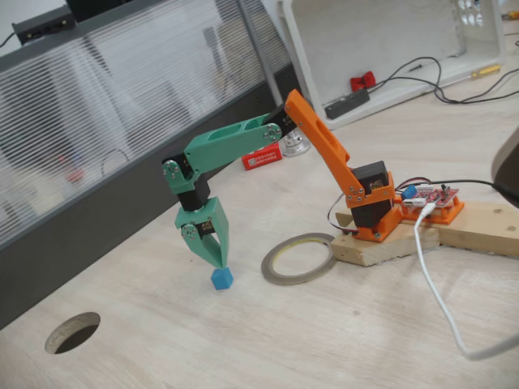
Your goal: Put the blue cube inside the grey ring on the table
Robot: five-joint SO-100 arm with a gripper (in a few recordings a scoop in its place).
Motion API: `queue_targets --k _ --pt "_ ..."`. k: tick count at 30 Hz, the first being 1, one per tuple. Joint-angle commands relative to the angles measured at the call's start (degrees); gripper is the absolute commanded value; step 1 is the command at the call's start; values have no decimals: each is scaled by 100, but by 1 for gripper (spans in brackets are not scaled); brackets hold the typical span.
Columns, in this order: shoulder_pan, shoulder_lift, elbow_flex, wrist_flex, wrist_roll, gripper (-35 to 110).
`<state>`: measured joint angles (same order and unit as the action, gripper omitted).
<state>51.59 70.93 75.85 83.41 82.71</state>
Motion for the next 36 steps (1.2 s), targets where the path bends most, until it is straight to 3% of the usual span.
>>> queue_targets --k 1,27,36 --pt "62 70 -185 -9 88 0" --pt "9 70 -185 -35 88 0" --pt "9 70 -185 -615 88 0"
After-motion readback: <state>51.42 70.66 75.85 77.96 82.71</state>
